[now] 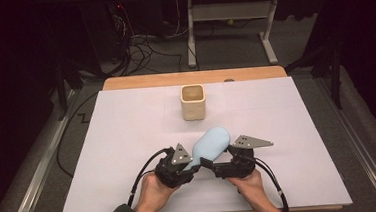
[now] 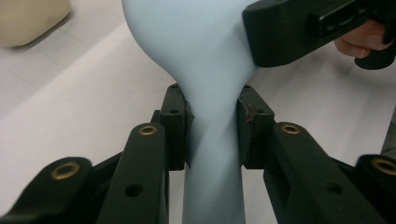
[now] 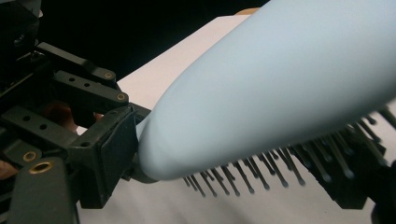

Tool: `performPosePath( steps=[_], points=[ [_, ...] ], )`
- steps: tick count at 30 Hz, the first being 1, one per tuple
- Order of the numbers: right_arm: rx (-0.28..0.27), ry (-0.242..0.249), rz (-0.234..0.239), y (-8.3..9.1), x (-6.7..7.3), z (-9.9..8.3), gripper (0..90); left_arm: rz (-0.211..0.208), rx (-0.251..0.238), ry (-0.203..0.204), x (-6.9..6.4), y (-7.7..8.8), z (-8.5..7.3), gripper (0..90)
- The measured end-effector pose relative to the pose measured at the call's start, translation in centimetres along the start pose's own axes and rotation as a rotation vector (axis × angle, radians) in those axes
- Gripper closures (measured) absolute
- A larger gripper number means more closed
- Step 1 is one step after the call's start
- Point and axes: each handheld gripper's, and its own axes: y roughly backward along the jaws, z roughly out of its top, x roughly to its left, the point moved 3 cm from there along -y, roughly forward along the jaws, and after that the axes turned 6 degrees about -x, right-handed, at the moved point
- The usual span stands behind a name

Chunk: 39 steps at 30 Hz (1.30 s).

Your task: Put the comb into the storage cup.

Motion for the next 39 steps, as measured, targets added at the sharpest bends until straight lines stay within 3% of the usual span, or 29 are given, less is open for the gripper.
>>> performPosePath(
  steps=[10,39],
  points=[
    [0.01,-0.032,0.003,0.1,-0.1,0.2,20.1,-0.004,0.004,0.0,-0.2,-0.3,0.2,68.9],
    [0.016,0.003,0.006,0.7,0.7,2.7,38.2,0.016,0.006,-0.007,0.0,-0.2,1.4,68.8]
  ],
)
